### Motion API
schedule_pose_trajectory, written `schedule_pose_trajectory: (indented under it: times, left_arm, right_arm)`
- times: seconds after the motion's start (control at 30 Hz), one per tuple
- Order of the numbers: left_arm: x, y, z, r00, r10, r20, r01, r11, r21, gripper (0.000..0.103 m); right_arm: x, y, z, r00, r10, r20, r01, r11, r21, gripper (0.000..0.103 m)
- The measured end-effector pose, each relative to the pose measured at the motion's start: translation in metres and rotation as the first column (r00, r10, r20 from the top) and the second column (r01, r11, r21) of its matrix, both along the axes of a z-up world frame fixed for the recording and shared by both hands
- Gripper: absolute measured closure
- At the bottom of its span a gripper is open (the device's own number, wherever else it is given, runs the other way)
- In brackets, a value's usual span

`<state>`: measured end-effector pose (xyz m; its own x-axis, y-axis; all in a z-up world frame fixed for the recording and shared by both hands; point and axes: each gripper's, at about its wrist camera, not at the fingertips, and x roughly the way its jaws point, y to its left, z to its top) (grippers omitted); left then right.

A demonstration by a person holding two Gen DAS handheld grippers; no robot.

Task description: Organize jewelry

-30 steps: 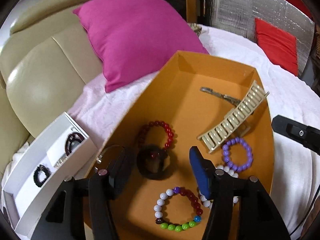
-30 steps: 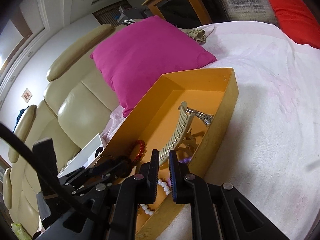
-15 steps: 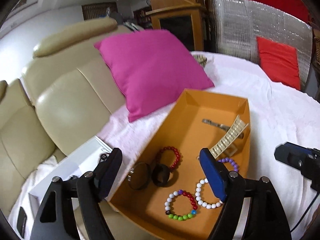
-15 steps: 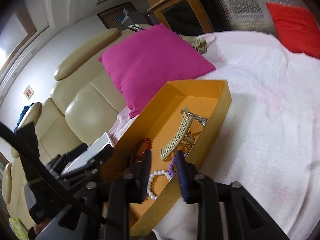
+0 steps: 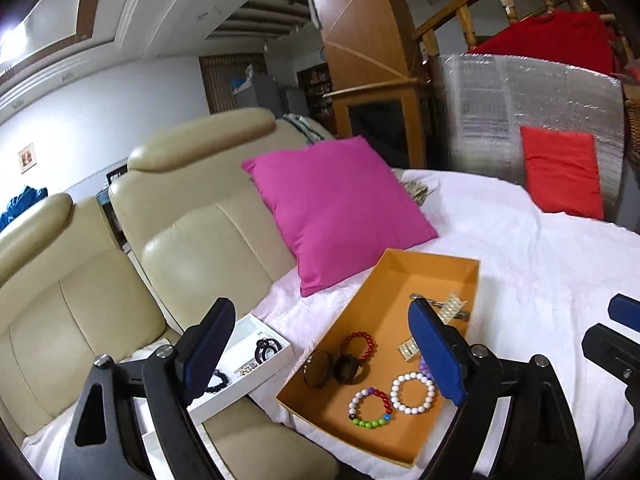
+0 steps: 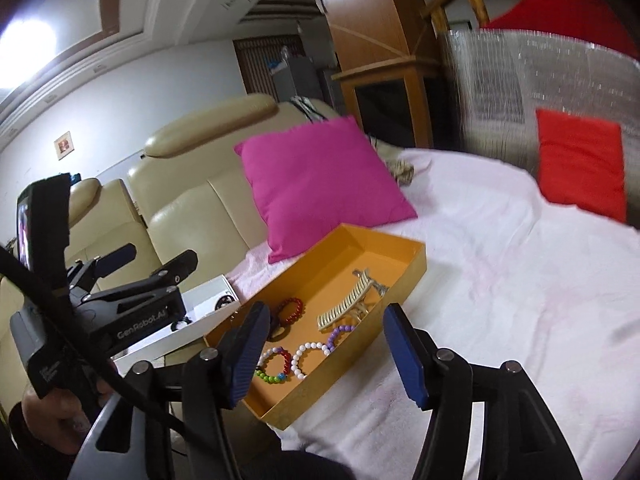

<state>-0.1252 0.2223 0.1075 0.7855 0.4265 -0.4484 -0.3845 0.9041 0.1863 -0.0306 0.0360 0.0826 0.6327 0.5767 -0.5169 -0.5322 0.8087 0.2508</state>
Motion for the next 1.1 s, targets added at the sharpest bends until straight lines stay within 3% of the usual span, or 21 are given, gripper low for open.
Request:
schedule_pose_trajectory:
  times: [0.27,0.43,1.1]
  left_arm:
    - [-0.050,-0.024,0.038,0.998,-0.025,0.049,0.024,0.999,0.034,0.014]
    - [-0.075,-0.031,0.052,0.996,-0.029,0.086,0.026,0.999,0.039,0.007]
    - [-0.089,-0.022,0.054,0.995,-0.010,0.097,0.008,1.000,0.014,0.007]
  right_arm:
    - [-0.058,-0.013,0.037,0.997,-0.025,0.072,0.026,1.000,-0.009,0.035]
    - [-0.083,-0.020,0.048,0.996,-0.057,0.074,0.058,0.998,-0.011,0.033]
    - [-0.098,-0.012,0.055,0.996,-0.035,0.087,0.036,0.999,-0.009,0.032]
